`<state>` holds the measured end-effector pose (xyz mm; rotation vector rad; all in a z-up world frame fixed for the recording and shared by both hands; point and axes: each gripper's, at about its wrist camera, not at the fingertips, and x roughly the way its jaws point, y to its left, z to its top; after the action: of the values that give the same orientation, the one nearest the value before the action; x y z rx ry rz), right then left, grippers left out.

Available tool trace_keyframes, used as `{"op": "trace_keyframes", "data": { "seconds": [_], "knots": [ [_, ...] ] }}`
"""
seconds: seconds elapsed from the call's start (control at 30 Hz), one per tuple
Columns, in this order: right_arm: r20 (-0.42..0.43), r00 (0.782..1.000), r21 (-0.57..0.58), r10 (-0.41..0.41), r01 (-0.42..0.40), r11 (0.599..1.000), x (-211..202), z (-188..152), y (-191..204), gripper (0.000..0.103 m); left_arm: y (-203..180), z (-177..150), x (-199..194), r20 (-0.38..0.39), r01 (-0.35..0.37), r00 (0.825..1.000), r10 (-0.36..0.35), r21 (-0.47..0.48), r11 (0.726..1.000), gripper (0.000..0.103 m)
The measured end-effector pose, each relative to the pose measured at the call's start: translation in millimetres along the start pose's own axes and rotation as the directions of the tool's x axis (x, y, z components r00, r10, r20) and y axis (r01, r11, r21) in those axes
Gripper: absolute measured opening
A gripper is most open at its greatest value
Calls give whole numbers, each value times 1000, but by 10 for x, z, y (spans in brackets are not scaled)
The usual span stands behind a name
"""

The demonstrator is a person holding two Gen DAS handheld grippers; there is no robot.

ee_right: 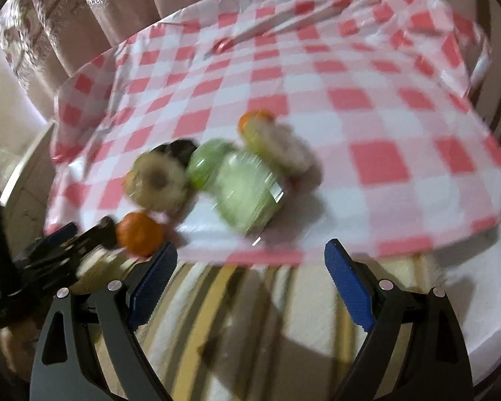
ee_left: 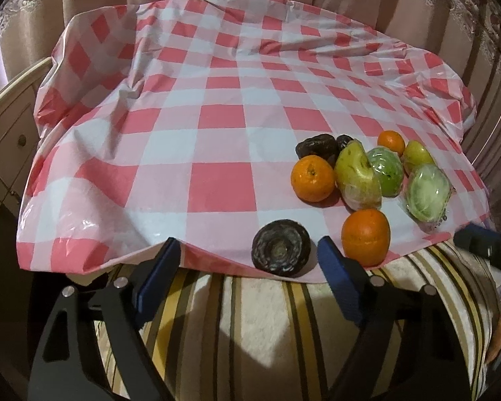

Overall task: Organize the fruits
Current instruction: 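Grasp the dark round fruit with the left tool while the right tool grasps the wrapped cabbage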

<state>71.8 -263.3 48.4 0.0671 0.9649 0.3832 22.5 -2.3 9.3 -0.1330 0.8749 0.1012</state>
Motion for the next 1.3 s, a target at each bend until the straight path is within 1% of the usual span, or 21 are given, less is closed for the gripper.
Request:
{"op": "trace_keyframes", "data": {
  "seconds": [0.03, 0.07, 0.13, 0.23, 0.37, 0.47, 0.5, 0.53, 0.57, 0.67, 0.83, 0.87, 0.9, 0.93, 1.0, 1.03, 1.07, 1.1, 1.2, 1.27, 1.3],
  "knots": [
    [9, 999, -17, -32, 33, 999, 23, 36, 3, 87, -1, 7, 21, -7, 3, 1000, -3, 2, 1000, 84],
    [12, 998, -28, -56, 56, 998, 64, 84, 9, 87, -3, 11, 41, -14, 4, 1000, -4, 3, 1000, 81],
    [-5, 997, -48, -79, 79, 996, 152, 142, 40, 87, -4, 20, 67, -23, 10, 1000, -10, 4, 1000, 75],
    [-22, 991, -111, -131, 127, 986, 286, 190, 154, 87, -19, 39, 103, -32, 23, 999, -23, 14, 1000, 73],
    [12, 979, -177, -203, 202, 963, 353, 218, 316, 87, -54, 37, 106, -28, 29, 999, -29, 31, 999, 66],
    [7, 970, -211, -243, 239, 948, 441, 210, 388, 86, -53, 30, 91, -20, 30, 999, -30, 30, 999, 65],
    [7, 968, -220, -250, 245, 944, 462, 205, 407, 85, -52, 27, 78, -14, 27, 1000, -27, 28, 999, 65],
    [6, 968, -228, -250, 245, 942, 480, 205, 419, 85, -48, 22, 63, -8, 21, 1000, -21, 26, 999, 72],
    [8, 968, -231, -250, 245, 942, 479, 209, 433, 85, -42, 15, 39, 3, 20, 1000, -20, 23, 1000, 82],
    [23, 967, -225, -255, 254, 941, 473, 232, 447, 85, -26, 15, -48, 33, 26, 999, -27, 16, 1000, 83],
    [36, 965, -201, -259, 260, 944, 474, 248, 434, 84, 113, 26, -276, 120, 66, 991, -60, -44, 997, 83],
    [35, 966, -193, -258, 260, 946, 479, 255, 422, 84, 117, 42, -281, 121, 80, 990, -75, -41, 996, 83],
    [32, 966, -188, -258, 259, 947, 490, 266, 417, 84, 87, 60, -253, 103, 79, 992, -76, -27, 997, 83],
    [31, 966, -184, -259, 260, 948, 498, 269, 413, 84, 50, 71, -206, 79, 71, 994, -70, -11, 997, 82],
    [29, 965, -186, -262, 263, 947, 515, 271, 420, 84, -26, 85, -92, 22, 58, 998, -59, 21, 998, 71],
    [30, 964, -187, -263, 263, 946, 516, 266, 420, 84, -43, 79, -38, -5, 54, 999, -53, 29, 998, 64],
    [31, 965, -184, -261, 262, 947, 512, 270, 417, 84, -52, 76, 14, -29, 54, 998, -53, 34, 998, 61],
    [30, 965, -181, -262, 263, 948, 514, 274, 417, 84, -55, 74, 67, -53, 62, 997, -60, 38, 997, 61],
    [27, 964, -175, -265, 265, 948, 539, 269, 411, 83, -67, 59, 138, -78, 70, 995, -66, 49, 996, 59],
    [32, 963, -186, -267, 269, 945, 544, 249, 428, 72, -90, 48, 170, -90, 77, 993, -71, 64, 995, 46],
    [33, 964, -193, -265, 267, 944, 551, 241, 441, 67, -106, 40, 185, -94, 84, 993, -77, 71, 994, 43]
  ]
}}
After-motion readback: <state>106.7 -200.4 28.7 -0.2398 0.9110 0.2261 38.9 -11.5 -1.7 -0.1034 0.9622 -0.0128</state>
